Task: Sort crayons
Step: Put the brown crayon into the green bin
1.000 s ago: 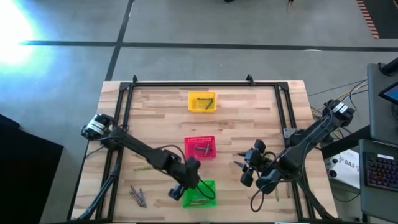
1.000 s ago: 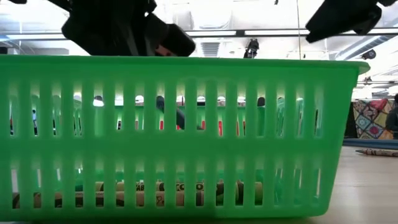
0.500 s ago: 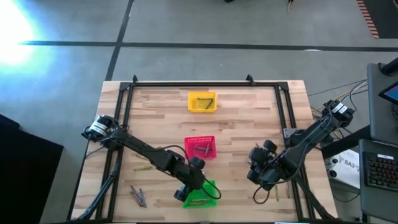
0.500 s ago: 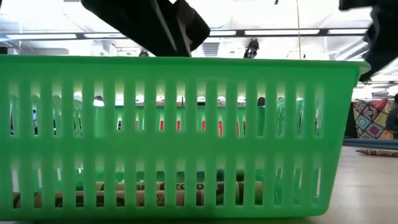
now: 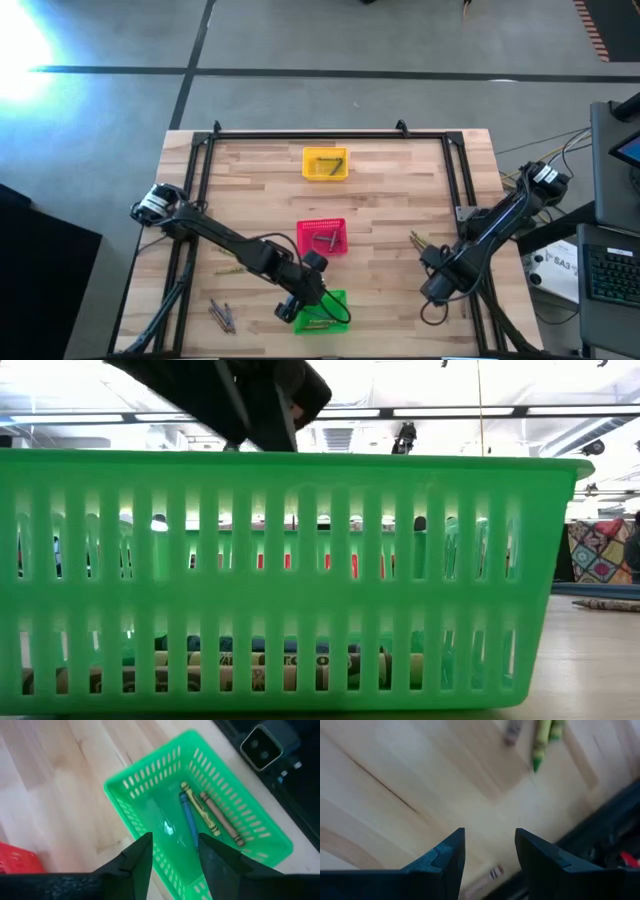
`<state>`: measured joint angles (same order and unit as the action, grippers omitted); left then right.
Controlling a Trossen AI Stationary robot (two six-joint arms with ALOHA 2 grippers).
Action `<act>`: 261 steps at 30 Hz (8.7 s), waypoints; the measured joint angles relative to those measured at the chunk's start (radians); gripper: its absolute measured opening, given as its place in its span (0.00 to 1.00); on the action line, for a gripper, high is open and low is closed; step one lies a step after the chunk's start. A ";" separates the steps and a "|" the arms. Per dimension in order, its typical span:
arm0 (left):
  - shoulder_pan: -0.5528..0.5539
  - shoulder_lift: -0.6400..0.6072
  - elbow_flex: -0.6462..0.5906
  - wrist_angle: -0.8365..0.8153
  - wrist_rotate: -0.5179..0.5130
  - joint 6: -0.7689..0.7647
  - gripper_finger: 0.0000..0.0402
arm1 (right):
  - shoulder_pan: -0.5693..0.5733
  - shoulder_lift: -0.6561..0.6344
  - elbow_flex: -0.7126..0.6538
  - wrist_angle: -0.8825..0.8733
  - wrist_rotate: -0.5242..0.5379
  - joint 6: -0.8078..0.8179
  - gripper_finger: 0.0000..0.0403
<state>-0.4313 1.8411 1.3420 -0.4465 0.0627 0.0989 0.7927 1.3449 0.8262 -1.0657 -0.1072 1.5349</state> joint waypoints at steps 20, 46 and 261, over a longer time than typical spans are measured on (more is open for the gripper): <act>0.123 -0.400 -0.419 0.503 -0.005 0.063 0.27 | 0.095 0.000 -0.073 -0.003 -0.157 0.306 0.41; 0.122 -0.441 -0.492 0.509 -0.055 -0.117 0.27 | 0.182 -0.004 -0.234 0.379 -0.206 0.434 0.41; 0.231 -0.606 -0.491 0.329 -0.326 -0.203 0.27 | -0.548 0.310 0.085 1.478 -0.226 -1.347 0.03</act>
<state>-0.2001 1.2356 0.8514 -0.1179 -0.2633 -0.1037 0.2448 1.6549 0.9115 0.4126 -0.3332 0.1881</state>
